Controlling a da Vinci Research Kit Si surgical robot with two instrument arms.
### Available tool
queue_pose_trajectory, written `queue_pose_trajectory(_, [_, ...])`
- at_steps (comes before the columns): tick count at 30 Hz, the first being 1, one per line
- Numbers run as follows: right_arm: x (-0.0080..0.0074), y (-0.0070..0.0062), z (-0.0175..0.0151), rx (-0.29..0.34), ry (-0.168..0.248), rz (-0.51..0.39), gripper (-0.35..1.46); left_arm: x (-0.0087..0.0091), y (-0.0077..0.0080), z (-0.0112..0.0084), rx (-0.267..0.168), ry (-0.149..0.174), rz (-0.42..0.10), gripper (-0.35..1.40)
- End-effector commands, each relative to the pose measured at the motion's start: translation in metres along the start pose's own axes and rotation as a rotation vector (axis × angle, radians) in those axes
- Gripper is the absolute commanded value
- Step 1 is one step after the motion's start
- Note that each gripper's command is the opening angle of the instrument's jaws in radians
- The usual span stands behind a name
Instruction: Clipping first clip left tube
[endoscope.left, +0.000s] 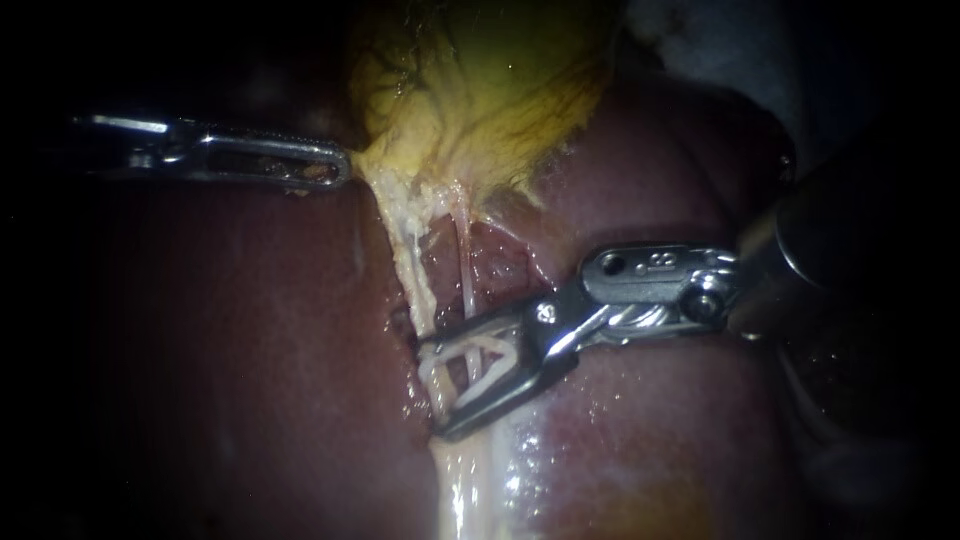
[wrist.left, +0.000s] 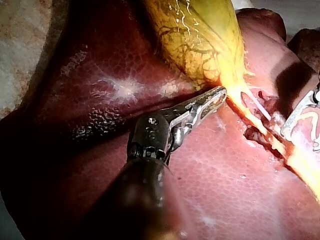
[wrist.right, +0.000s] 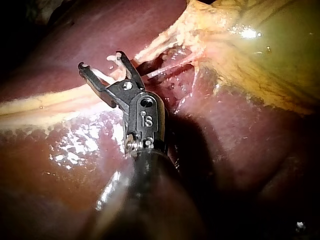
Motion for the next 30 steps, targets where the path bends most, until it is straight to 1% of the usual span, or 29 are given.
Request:
queue_pose_trajectory(1, [-0.0002, 0.0002, -0.0001, 0.001, 0.003, 0.009, 0.47, 0.0, 0.0, 0.0, 0.0, 0.0, 0.0, -0.35])
queue_pose_trajectory(7, [-0.0012, 0.0015, -0.0011, -0.002, 0.006, 0.041, 0.47, 0.0, 0.0, 0.0, 0.0, 0.0, 0.0, -0.35])
queue_pose_trajectory(13, [-0.0025, 0.0025, -0.0009, -0.005, 0.004, 0.069, 0.47, 0.0, 0.0, 0.0, 0.0, 0.0, 0.0, -0.35])
queue_pose_trajectory(22, [-0.0052, 0.005, -0.0003, -0.012, 0.006, 0.113, 0.46, 0.0001, 0.0, 0.0, 0.0, 0.0, 0.0, -0.35])
queue_pose_trajectory(26, [-0.006, 0.0063, -0.0004, -0.005, 0.023, 0.132, 0.46, 0.0001, 0.0, 0.0, 0.0, 0.0, 0.0, -0.35])
queue_pose_trajectory(30, [-0.0062, 0.0072, -0.0005, 0.007, 0.046, 0.154, 0.46, 0.0001, 0.0, 0.0, 0.0, 0.0, 0.0, -0.35])
